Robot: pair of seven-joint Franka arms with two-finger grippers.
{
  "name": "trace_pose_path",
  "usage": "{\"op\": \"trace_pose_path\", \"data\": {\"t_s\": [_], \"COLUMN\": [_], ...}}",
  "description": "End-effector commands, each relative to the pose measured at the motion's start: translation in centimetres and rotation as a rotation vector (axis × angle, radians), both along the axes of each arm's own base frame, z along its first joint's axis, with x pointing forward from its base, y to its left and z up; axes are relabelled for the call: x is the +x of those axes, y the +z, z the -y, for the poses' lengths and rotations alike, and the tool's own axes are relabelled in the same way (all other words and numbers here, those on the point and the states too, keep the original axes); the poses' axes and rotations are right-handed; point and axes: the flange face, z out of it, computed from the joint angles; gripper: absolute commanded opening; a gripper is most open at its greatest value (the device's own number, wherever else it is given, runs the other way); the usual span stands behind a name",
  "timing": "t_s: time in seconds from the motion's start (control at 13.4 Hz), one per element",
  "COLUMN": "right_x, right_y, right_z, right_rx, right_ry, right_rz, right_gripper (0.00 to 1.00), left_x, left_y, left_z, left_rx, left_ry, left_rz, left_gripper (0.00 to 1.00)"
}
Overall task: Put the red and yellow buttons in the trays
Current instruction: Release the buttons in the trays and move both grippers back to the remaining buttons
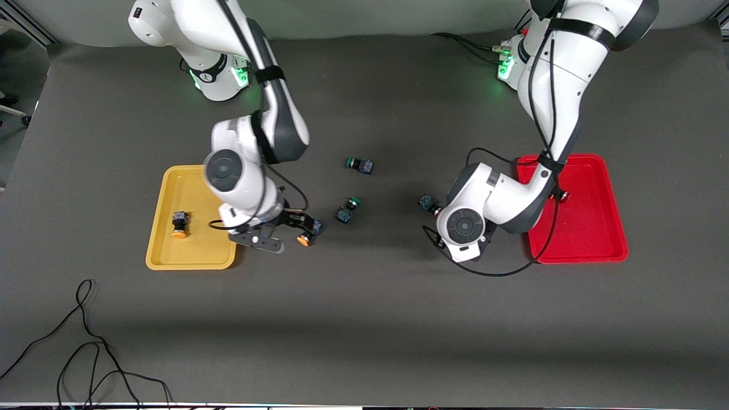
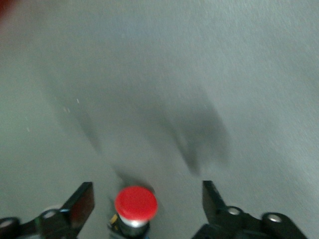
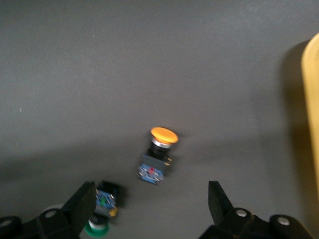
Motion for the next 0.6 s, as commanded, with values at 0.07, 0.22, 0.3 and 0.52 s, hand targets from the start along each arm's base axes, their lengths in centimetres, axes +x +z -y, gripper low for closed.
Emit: {"op": "trace_pose_path", "data": {"t_s": [0.07,0.22,0.3,0.52], "right_x": [0.5,0.4,0.3,-0.5], "right_y": [-5.6,-8.3,-9.4,-11.7], "right_z": [-1.1,-0.9,-1.0,-1.6], "right_rx": [0.059,0.066,0.052,0.036], "right_ry": [-0.219,-0.263,-0.262,-0.25], "right_rz": [-0.021,-0.027,-0.024,-0.01], "right_gripper": [1.0,1.0,1.0,1.0], "left_x": [-2.3,-3.9,-4.8,-5.7], "left_y": [-0.9,-2.5,-3.3,-3.5], "left_z": [2.7,2.5,2.6,2.5], "left_rx": [0.02,0.019,0.021,0.02], "left_ry": [0.017,0.002,-0.011,-0.025], "left_rz": [0.007,0.003,-0.005,-0.013], "left_gripper": [0.85,0.74,0.72,0.2]}}
